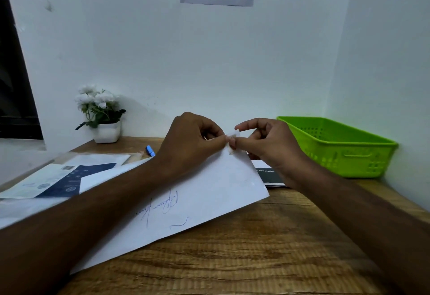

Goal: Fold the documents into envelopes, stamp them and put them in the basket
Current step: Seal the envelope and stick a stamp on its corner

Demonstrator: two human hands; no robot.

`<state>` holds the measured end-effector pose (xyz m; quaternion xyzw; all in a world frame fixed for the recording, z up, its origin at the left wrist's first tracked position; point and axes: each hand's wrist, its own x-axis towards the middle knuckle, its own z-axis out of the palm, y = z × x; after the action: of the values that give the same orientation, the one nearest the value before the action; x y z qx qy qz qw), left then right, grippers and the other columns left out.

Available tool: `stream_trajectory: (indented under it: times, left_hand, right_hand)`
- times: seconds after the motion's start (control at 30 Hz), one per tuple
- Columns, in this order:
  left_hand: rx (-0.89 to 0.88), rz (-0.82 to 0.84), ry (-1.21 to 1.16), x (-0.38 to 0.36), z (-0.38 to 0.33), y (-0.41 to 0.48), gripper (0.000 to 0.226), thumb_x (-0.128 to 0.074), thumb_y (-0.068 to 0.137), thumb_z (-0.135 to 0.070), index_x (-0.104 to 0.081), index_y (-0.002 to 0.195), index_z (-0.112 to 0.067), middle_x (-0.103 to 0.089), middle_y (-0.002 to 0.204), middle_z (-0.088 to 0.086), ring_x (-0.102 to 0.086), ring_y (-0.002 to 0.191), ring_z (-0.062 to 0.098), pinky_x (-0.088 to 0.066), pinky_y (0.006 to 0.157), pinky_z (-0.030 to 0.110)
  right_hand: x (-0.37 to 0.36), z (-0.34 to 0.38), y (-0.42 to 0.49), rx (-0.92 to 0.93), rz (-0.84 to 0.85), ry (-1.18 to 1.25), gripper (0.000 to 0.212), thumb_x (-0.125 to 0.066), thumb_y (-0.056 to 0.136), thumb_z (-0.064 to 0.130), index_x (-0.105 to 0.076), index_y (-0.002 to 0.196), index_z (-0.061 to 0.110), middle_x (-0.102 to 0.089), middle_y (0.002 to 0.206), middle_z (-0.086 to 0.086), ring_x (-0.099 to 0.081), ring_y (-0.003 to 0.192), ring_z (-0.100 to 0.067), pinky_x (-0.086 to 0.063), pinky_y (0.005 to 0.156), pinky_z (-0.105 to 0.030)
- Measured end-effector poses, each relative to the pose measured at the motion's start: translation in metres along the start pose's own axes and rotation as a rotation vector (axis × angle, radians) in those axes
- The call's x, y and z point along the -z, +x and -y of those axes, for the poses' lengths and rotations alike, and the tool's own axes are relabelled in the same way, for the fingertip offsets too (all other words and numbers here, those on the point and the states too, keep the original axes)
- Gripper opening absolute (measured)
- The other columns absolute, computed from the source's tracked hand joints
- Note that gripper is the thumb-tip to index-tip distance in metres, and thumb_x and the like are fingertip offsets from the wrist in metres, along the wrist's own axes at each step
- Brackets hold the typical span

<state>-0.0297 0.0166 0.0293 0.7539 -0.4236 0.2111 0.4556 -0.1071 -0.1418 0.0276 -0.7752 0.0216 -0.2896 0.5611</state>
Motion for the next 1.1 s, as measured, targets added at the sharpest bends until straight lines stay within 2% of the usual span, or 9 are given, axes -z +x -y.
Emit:
stream_trajectory:
  times: [0.1, 0.2, 0.3, 0.43, 0.63, 0.77, 0.87, 0.97, 1.1]
  left_hand:
    - [0.015, -0.005, -0.012, -0.0002, 0.0009, 0.0006, 0.02, -0.066, 0.069, -0.036, -0.076, 0.07, -0.019, -0.069, 0.061, -0.007, -0.058, 0.053, 0.006, -0.044, 0.053, 0.023]
    - [0.018, -0.013, -0.022, -0.0004, 0.002, 0.0014, 0.017, -0.065, 0.068, -0.034, -0.075, 0.069, -0.019, -0.068, 0.06, -0.008, -0.055, 0.05, 0.002, -0.042, 0.052, 0.018]
    - [0.035, -0.003, -0.047, 0.0009, 0.0023, 0.0002, 0.018, -0.077, 0.069, -0.036, -0.074, 0.069, -0.017, -0.068, 0.059, -0.005, -0.055, 0.049, 0.002, -0.042, 0.051, 0.018]
    - [0.083, -0.002, -0.108, 0.0006, 0.0025, 0.0003, 0.021, -0.08, 0.074, -0.035, -0.074, 0.073, -0.015, -0.069, 0.06, 0.002, -0.057, 0.052, 0.007, -0.043, 0.053, 0.022]
    - [0.068, -0.008, -0.052, -0.0013, 0.0049, 0.0016, 0.019, -0.078, 0.076, -0.035, -0.075, 0.07, -0.017, -0.066, 0.057, -0.002, -0.051, 0.049, 0.003, -0.04, 0.053, 0.024]
    - [0.033, -0.005, -0.009, -0.0022, 0.0077, 0.003, 0.019, -0.077, 0.078, -0.036, -0.076, 0.071, -0.018, -0.067, 0.059, -0.004, -0.052, 0.051, 0.004, -0.042, 0.056, 0.027]
    - [0.021, 0.024, 0.004, -0.0023, 0.0076, 0.003, 0.023, -0.07, 0.075, -0.039, -0.077, 0.074, -0.018, -0.071, 0.067, -0.004, -0.063, 0.062, 0.011, -0.048, 0.062, 0.031]
    - [0.022, 0.05, -0.007, -0.0007, 0.0072, 0.0041, 0.011, -0.073, 0.082, -0.025, -0.078, 0.078, -0.017, -0.074, 0.073, -0.004, -0.067, 0.071, 0.013, -0.052, 0.069, 0.036]
    - [0.01, 0.084, -0.001, 0.0013, 0.0072, 0.0046, 0.01, -0.069, 0.086, -0.018, -0.078, 0.083, -0.019, -0.075, 0.079, -0.006, -0.067, 0.075, 0.009, -0.051, 0.072, 0.032]
  right_hand:
    - [0.0022, -0.0027, 0.0009, -0.025, -0.004, -0.011, 0.026, -0.085, 0.071, 0.013, -0.072, 0.094, 0.014, -0.052, 0.053, 0.006, -0.054, 0.05, -0.001, -0.052, 0.055, -0.023]
    - [0.0021, -0.0023, -0.0026, -0.069, 0.086, 0.043, 0.015, -0.082, 0.076, 0.018, -0.074, 0.088, 0.014, -0.071, 0.068, 0.008, -0.066, 0.064, -0.003, -0.051, 0.055, -0.023]
    - [0.0002, -0.0016, -0.0055, -0.116, 0.14, 0.088, 0.01, -0.08, 0.077, 0.021, -0.074, 0.08, 0.012, -0.075, 0.077, -0.001, -0.069, 0.067, -0.01, -0.052, 0.056, -0.023]
    - [0.0003, -0.0016, -0.0044, -0.098, 0.129, 0.114, 0.011, -0.079, 0.077, 0.014, -0.075, 0.083, 0.007, -0.076, 0.079, -0.005, -0.071, 0.069, -0.014, -0.053, 0.059, -0.023]
    - [-0.0026, -0.0036, -0.0048, -0.092, 0.151, 0.138, 0.014, -0.082, 0.07, 0.002, -0.073, 0.08, 0.005, -0.074, 0.077, -0.008, -0.07, 0.071, -0.017, -0.057, 0.061, -0.027]
    - [-0.0032, -0.0048, -0.0046, -0.108, 0.17, 0.174, 0.019, -0.081, 0.07, -0.002, -0.072, 0.086, 0.001, -0.074, 0.079, -0.009, -0.07, 0.069, -0.016, -0.056, 0.059, -0.024]
    - [-0.0037, -0.0072, -0.0031, -0.127, 0.188, 0.164, 0.025, -0.081, 0.071, -0.001, -0.071, 0.094, -0.001, -0.074, 0.087, -0.013, -0.071, 0.071, -0.016, -0.055, 0.061, -0.024]
    - [-0.0025, -0.0075, -0.0017, -0.151, 0.198, 0.175, 0.027, -0.08, 0.072, 0.0, -0.072, 0.098, -0.002, -0.075, 0.092, -0.014, -0.071, 0.072, -0.017, -0.055, 0.061, -0.024]
    - [-0.0007, -0.0081, -0.0009, -0.177, 0.21, 0.185, 0.027, -0.077, 0.076, 0.002, -0.072, 0.102, -0.002, -0.076, 0.095, -0.014, -0.072, 0.072, -0.017, -0.055, 0.06, -0.022]
